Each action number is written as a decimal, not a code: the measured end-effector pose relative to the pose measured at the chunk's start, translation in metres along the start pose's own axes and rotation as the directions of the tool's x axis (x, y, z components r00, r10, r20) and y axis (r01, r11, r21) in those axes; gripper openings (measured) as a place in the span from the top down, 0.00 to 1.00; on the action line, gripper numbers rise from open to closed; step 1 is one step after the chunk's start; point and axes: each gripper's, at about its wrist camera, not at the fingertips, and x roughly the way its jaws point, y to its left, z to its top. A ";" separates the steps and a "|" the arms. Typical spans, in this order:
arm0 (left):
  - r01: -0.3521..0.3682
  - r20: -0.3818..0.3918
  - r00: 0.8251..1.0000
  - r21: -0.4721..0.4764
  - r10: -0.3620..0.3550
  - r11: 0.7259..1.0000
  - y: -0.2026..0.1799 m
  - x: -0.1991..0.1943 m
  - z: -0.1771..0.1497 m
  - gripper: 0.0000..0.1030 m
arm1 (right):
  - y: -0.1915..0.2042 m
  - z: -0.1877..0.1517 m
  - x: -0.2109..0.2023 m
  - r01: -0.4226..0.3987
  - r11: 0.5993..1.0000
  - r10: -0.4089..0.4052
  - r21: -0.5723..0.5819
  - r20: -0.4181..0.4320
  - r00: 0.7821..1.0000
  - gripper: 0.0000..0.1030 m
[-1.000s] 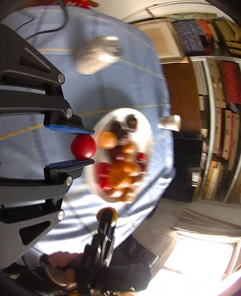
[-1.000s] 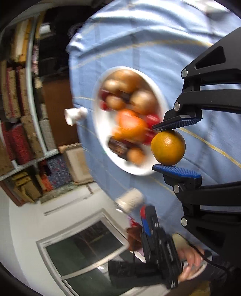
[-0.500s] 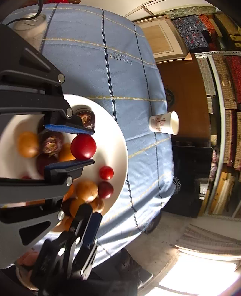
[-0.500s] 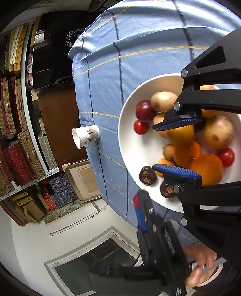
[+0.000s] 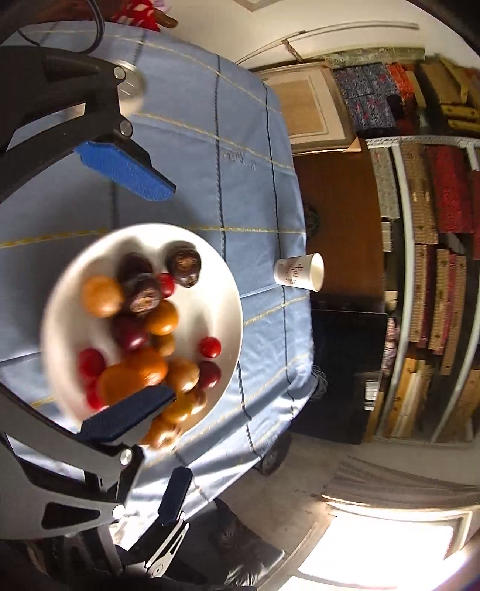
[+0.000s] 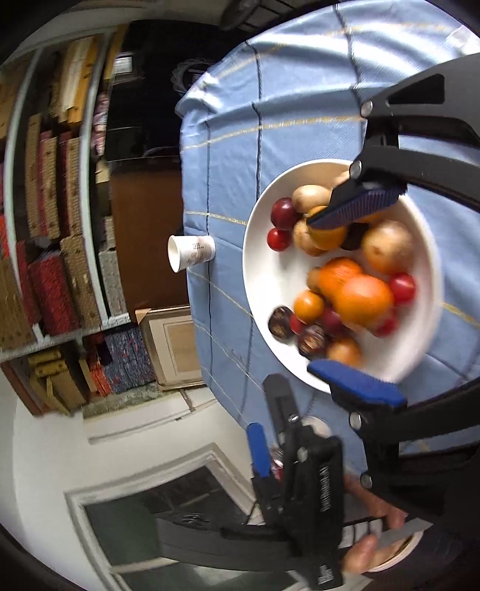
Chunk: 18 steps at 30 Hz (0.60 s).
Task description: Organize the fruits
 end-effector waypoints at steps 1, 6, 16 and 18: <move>-0.019 0.008 1.000 -0.002 0.019 1.000 -0.001 -0.011 -0.007 0.05 | 0.009 -0.005 -0.011 0.018 0.999 -0.017 -0.032 0.007 1.000 0.18; -0.081 0.048 0.996 -0.003 0.081 0.997 -0.008 -0.064 -0.043 0.05 | 0.042 -0.033 -0.050 0.075 0.989 -0.077 -0.126 -0.004 0.997 0.03; -0.148 0.059 0.987 -0.058 0.151 0.987 -0.010 -0.148 -0.102 0.05 | 0.059 -0.059 -0.119 0.127 0.988 -0.127 -0.091 0.008 0.992 0.04; -0.151 0.059 0.986 -0.054 0.154 0.987 -0.012 -0.160 -0.111 0.05 | 0.061 -0.065 -0.130 0.140 0.986 -0.140 -0.091 0.012 0.990 0.04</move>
